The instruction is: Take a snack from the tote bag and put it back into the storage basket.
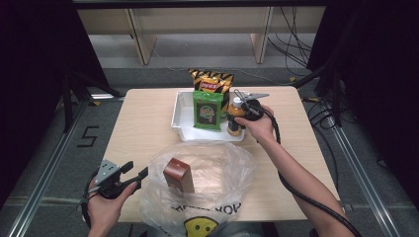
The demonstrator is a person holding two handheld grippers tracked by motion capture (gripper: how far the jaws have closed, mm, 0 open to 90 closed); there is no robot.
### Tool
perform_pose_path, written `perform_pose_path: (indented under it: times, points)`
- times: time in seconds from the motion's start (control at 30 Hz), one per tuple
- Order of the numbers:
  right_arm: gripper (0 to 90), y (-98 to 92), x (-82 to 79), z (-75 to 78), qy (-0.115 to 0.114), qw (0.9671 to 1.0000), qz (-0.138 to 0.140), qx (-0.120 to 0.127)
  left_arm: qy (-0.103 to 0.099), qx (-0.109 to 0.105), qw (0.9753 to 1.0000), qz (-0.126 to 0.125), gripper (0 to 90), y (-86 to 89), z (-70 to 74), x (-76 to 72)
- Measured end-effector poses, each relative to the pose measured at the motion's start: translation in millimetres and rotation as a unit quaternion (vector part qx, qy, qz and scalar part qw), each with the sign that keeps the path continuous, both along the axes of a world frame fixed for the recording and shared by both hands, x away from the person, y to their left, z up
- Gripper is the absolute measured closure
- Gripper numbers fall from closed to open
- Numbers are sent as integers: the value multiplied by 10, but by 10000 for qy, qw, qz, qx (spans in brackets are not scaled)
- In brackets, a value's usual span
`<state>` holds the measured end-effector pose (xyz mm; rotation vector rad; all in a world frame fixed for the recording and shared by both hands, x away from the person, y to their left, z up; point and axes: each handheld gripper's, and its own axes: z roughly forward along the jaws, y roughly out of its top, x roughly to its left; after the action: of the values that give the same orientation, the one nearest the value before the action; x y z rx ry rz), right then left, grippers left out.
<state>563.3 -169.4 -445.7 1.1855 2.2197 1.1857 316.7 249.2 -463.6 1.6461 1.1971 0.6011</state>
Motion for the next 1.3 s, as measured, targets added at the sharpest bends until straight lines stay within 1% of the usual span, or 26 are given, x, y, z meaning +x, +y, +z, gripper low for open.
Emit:
perform_pose_path:
  times: [0.07, 0.1, 0.13, 0.17, 0.23, 0.27, 0.3, 0.33, 0.4, 0.47, 0.5, 0.53, 0.6, 0.63, 0.67, 0.73, 0.8, 0.83, 0.9, 1.0, 1.03, 1.07, 1.13, 1.2, 1.27, 1.3]
  points:
    - [310, -10, -3, 3, 87, 10000, 40, 27, 3, 6, 10000, 3, 362, -1, 0, 0]
    - [310, -20, -5, 7, 35, 10000, 31, -61, 4, 2, 10000, 4, 363, -1, 0, 0]
    - [309, -18, 3, -12, -85, 9999, 41, -48, 7, 2, 10000, 3, 362, -1, -1, 0]
    - [309, -23, 5, -9, -77, 9999, 84, -77, 9, 6, 10000, 2, 363, -1, -1, 0]
    - [309, 2, -23, 0, 53, 10000, 2, -12, 8, 8, 10000, -9, 362, -2, 1, -1]
    - [308, -16, -7, 0, -40, 9999, 82, -98, 7, 11, 10000, -10, 362, -2, 2, -1]
    - [307, -22, -8, 4, -56, 9998, 90, -181, 7, 11, 10000, -10, 362, -2, 2, -1]
    - [303, -20, -15, 6, -58, 9998, 49, -190, 12, 18, 10000, -6, 363, -2, 2, -1]
    - [275, -7, -36, 16, 20, 9999, -23, -127, 16, 7, 10000, 2, 363, -2, -1, -1]
    - [254, -8, -48, 18, 17, 9999, -39, -102, 13, 2, 10000, -7, 363, -4, 0, 0]
    - [240, -24, -47, 19, -77, 9998, -1, -208, 25, 13, 10000, -1, 363, -5, 5, -4]
    - [223, -19, -57, 27, -8, 9999, -45, -154, 18, 44, 10000, -4, 363, -3, 8, -5]
    - [215, -32, -76, 44, 18, 9999, -81, -133, 19, 43, 10000, -8, 363, -6, 7, -5]
    - [213, -25, -91, 48, -45, 9998, -156, -64, 18, 35, 10000, -5, 363, -8, 6, -5]
    - [204, -41, -98, 56, -104, 9998, -94, -141, 17, 38, 10000, -9, 363, -8, 6, -5]
    - [205, -45, -122, 75, -135, 9997, -142, -115, 5, 45, 10000, -14, 363, -8, 8, -3]
    - [206, -80, -144, 99, -162, 9996, -62, -224, 1, 59, 10000, -18, 363, -6, 12, -6]
    - [205, -74, -174, 111, -76, 9998, -144, -134, -11, 30, 10000, -25, 363, -7, 11, -4]
    - [205, -103, -198, 128, -138, 9997, -108, -153, -1, 22, 10000, 1, 362, -7, 14, -9]
    - [203, -118, -285, 180, -64, 9998, -105, -124, -26, 12, 10000, 11, 362, -5, 15, -7]
    - [202, -134, -296, 184, -186, 9997, -57, -139, -30, 5, 10000, 14, 361, -5, 16, -7]
    - [203, -139, -322, 190, -224, 9997, -62, -98, -32, 9, 10000, 9, 361, -4, 17, -8]
    - [205, -152, -390, 206, -159, 9998, -76, -93, -25, 33, 10000, 17, 361, -3, 23, -13]
    - [211, -178, -438, 203, -228, 9997, -10, -99, -32, 33, 10000, 24, 361, -4, 26, -15]
    - [215, -175, -518, 209, -203, 9998, -40, -23, -37, 29, 10000, 27, 361, -5, 28, -16]
    - [218, -194, -543, 216, -267, 9996, 6, -57, -42, 20, 10000, 14, 361, -5, 27, -14]
